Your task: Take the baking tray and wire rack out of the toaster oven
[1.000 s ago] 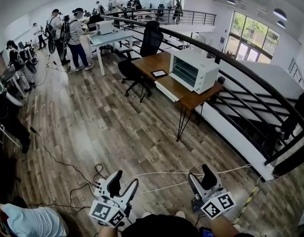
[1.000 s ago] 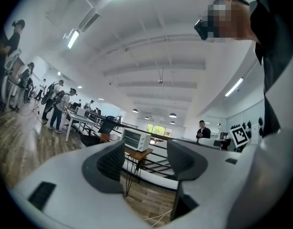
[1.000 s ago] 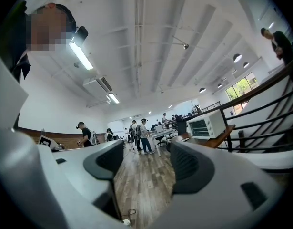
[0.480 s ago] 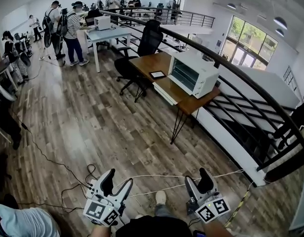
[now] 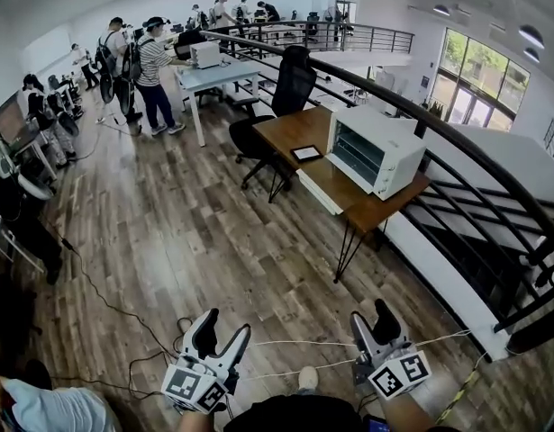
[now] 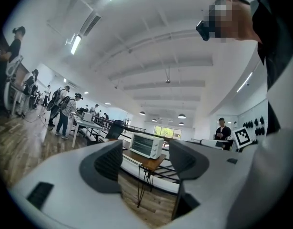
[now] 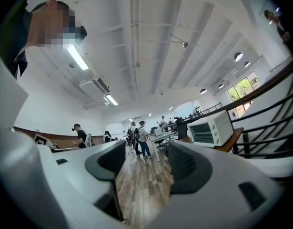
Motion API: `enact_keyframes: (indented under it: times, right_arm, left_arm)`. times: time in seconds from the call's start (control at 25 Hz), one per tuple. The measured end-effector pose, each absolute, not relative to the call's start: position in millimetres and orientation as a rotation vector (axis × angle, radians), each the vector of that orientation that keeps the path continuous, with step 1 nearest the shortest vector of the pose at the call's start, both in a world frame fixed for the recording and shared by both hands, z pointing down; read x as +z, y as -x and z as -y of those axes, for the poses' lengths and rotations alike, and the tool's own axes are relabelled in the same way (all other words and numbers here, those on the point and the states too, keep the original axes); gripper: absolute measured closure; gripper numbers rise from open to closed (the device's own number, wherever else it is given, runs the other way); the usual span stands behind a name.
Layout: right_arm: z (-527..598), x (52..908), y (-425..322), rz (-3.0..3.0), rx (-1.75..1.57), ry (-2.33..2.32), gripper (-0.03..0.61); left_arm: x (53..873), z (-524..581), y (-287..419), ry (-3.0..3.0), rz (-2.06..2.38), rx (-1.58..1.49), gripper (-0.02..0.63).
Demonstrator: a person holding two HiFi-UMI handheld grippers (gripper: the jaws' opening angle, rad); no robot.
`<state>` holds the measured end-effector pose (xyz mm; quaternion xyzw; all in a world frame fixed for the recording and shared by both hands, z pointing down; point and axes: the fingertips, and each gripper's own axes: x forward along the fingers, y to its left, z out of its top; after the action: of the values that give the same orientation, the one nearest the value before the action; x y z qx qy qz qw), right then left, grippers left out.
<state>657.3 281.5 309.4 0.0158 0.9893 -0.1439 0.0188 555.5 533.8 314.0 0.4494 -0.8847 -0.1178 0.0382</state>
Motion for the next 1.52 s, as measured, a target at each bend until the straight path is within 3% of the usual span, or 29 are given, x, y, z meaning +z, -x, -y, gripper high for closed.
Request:
enact_keyframes:
  times: [0.6, 0.96, 1.52]
  right_arm:
    - [-118.9, 337.2, -605.6, -3.082, -0.56, 0.001, 0.354]
    - [-75.5, 359.6, -579.7, -3.084, -0.587, 0.099, 0.371]
    - [-27.7, 343.5, -414.7, -3.066, -0.481, 0.252, 0.384]
  left_arm:
    - [314.9, -384.5, -486.8, -1.336, 2.69, -0.346, 0.319]
    - [336.2, -329.9, -442.7, -1.408, 2.621, -0.312, 0.342]
    - [332.7, -250.2, -253.9, -1.611, 2.547, -0.322, 0.353]
